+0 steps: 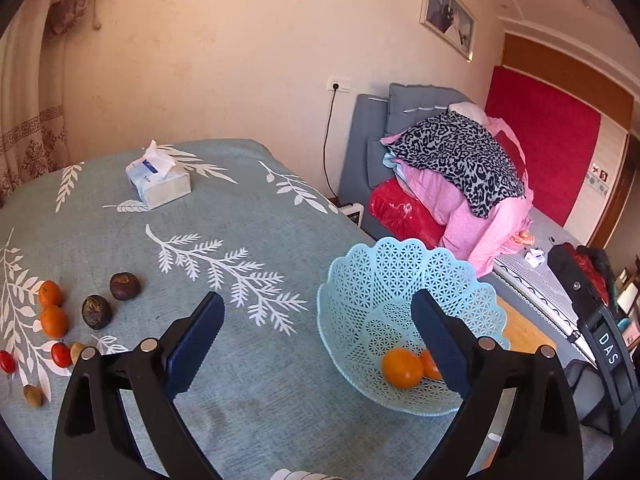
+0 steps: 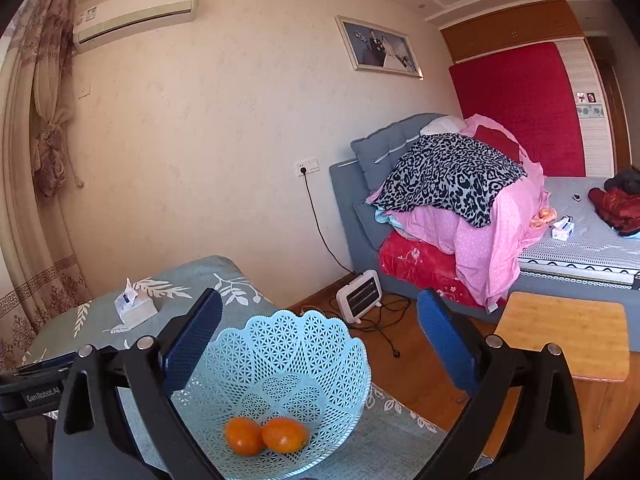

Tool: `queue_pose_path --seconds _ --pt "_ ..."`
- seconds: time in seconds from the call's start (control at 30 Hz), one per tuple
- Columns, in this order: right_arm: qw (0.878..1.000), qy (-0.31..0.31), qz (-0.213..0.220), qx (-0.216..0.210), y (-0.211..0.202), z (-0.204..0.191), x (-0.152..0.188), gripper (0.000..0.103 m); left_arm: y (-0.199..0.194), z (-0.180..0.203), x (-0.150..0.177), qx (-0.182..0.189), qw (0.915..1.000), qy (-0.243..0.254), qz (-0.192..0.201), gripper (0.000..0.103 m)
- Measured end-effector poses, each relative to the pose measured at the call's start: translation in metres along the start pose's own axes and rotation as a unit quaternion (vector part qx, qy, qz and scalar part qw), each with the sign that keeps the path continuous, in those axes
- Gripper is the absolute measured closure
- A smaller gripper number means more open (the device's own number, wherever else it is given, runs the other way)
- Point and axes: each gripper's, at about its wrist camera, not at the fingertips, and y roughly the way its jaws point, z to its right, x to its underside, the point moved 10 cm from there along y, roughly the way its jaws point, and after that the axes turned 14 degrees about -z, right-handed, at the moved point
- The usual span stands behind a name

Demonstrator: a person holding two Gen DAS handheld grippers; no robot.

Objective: Organize fruits
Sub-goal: 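Move the left gripper back to the fruit toward the red tomato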

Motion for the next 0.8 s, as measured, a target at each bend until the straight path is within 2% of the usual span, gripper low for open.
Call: queue_pose_path --seconds 0.17,0.43,0.63,0.8 --pt "1.000 -0.016 0.006 0.000 -0.004 -0.008 -0.001 0.003 -0.017 -0.020 -0.002 -0.016 0.9998 -0.011 0.007 0.009" --pt "0.998 -0.042 -0.019 -0.041 -0.002 -0.041 0.004 0.003 -0.053 -0.064 -0.003 -0.046 0.9976 -0.043 0.029 0.009" --pt "0.994 -0.048 -0.055 -0.086 0.004 -0.072 0.010 0.003 -0.081 -0.115 0.003 -0.076 0.9932 -0.076 0.044 0.009" --pt "0.989 -0.057 -0.081 -0.114 0.007 -0.101 0.017 0.003 -0.102 -0.173 0.018 -0.111 0.9855 -0.119 0.046 0.008"
